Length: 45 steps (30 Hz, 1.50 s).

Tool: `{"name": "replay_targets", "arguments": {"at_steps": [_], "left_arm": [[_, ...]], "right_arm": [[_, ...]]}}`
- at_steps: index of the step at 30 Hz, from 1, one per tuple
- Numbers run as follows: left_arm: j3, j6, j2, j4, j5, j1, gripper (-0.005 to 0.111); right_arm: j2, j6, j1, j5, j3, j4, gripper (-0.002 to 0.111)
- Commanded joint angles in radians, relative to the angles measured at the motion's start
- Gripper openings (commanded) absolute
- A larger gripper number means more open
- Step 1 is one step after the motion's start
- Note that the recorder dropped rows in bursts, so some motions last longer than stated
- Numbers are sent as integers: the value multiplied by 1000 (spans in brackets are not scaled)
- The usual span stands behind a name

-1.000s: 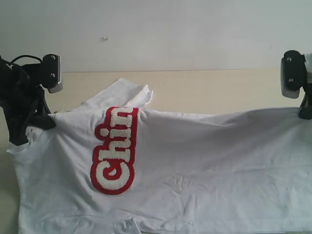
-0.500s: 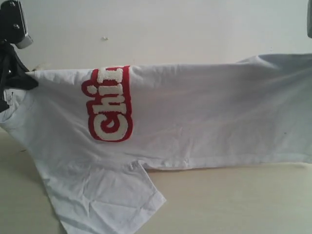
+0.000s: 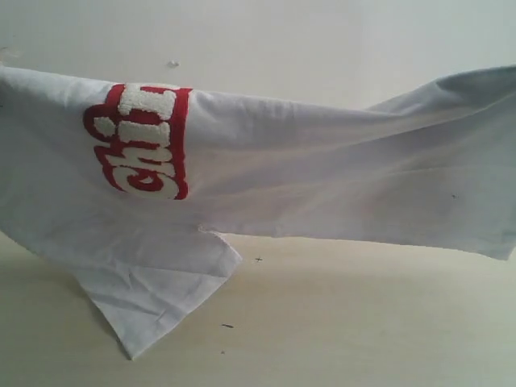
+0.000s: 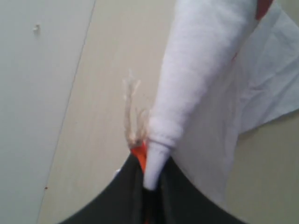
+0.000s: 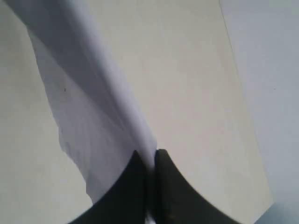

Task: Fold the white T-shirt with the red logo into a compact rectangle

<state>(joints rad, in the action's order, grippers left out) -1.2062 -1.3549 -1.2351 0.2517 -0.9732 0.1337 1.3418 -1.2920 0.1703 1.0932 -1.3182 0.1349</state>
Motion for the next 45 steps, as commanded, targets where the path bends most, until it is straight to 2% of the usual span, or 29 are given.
{"name": "replay_targets", "arguments": {"at_steps": [1,6,8,12,13,16,19,23,26,29,34,40,45], "left_arm": [[-7,13,93,10,-41,-2,1],[-7,88,245,72,-69,9,1],[-7,148,335,68,-84,76,1],[-7,269,420,56,-147,116,1],[-7,303,449,39,-174,132,1],[-7,362,497,28,-227,165,1],[-7,484,555,-10,-248,247,1],[-5,603,597,-8,-248,285,1],[-3,676,623,2,-248,310,1],[1,783,638,2,-248,325,1],[94,783,626,-10,-248,325,1],[248,780,551,-166,-243,325,1],[352,848,457,-306,-23,312,1]], "right_arm": [[-76,20,4,48,-4,64,0],[-190,25,4,90,-4,161,0],[-253,48,4,100,-4,207,0],[-315,116,-2,128,-4,236,0],[-340,177,-19,128,0,228,0],[-387,183,-81,128,36,225,0],[-485,270,-204,128,149,142,0],[-566,479,-303,128,219,43,0],[-626,554,-375,128,246,11,0],[-680,603,-419,128,264,15,0],[-717,677,-465,128,311,-8,0],[-638,680,-468,128,422,-29,0],[-482,786,-466,88,493,-191,0]]}}
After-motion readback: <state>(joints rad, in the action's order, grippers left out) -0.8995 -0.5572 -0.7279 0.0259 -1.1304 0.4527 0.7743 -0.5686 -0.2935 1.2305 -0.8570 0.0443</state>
